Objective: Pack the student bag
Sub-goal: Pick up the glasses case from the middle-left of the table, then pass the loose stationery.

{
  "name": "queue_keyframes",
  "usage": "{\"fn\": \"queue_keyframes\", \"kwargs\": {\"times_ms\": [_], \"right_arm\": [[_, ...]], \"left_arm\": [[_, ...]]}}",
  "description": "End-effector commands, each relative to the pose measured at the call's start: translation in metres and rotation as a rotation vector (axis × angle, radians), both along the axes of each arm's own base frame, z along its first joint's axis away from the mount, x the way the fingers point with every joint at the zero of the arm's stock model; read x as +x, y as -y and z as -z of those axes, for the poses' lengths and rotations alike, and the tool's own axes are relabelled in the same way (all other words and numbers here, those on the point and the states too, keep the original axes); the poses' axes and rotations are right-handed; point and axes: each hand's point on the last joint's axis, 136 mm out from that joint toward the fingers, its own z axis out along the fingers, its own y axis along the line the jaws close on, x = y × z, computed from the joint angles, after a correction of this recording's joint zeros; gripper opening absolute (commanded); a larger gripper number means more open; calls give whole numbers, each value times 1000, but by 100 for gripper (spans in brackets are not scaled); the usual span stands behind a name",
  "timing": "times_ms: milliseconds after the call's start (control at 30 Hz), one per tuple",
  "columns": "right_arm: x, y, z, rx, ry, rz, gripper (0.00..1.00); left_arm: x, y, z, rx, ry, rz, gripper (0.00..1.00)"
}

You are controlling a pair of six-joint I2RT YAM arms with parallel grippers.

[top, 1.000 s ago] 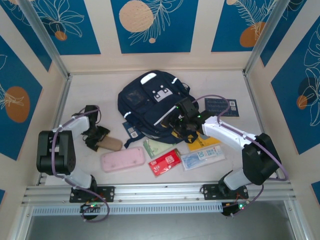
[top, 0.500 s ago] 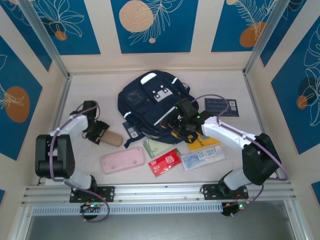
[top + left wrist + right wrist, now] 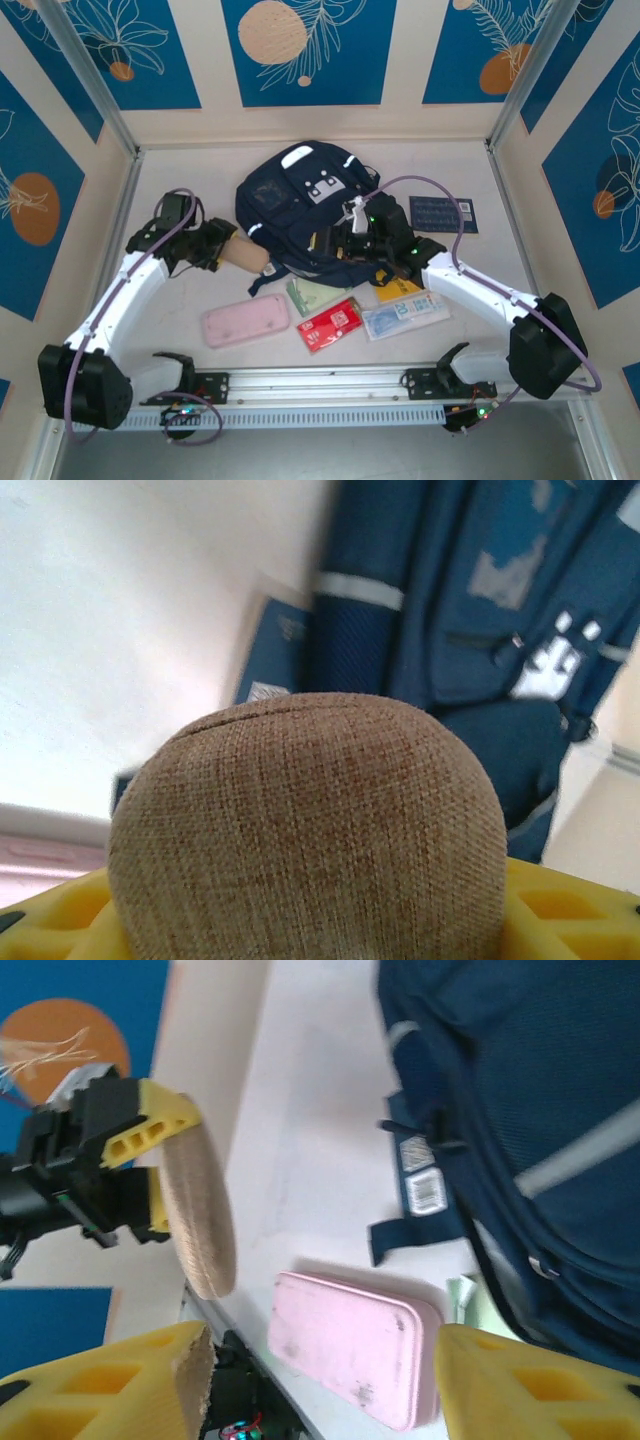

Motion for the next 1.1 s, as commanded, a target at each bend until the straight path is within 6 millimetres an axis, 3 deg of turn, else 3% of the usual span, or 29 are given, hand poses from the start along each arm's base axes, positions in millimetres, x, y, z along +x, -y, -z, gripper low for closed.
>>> {"fn": "queue_keyframes", "kwargs": {"times_ms": [0, 167, 367, 467, 567, 800, 967, 1067], "right_arm": [[-16, -19, -24, 120, 88, -140, 69], [-29, -41, -34, 183, 111, -231, 82], [-36, -67, -32, 156, 137, -280, 84], [-29, -77, -18, 115, 104, -272, 83], [-27, -87, -9, 113, 74, -280, 79], [-37, -112, -16, 119, 115, -343, 64], [-34, -112, -12, 111, 100, -324, 42], [-30, -106, -10, 114, 96, -295, 36]], "left_arm": [[0, 21, -27, -88, 46, 10, 50], [-6, 41, -33, -102, 54, 47, 50], [-9, 58, -36, -122, 56, 84, 49], [-10, 63, -41, -125, 69, 94, 49], [-12, 67, -43, -128, 73, 105, 49], [-17, 71, -35, -126, 58, 113, 48], [-17, 71, -33, -124, 57, 110, 48], [-15, 72, -32, -115, 62, 118, 52]]}}
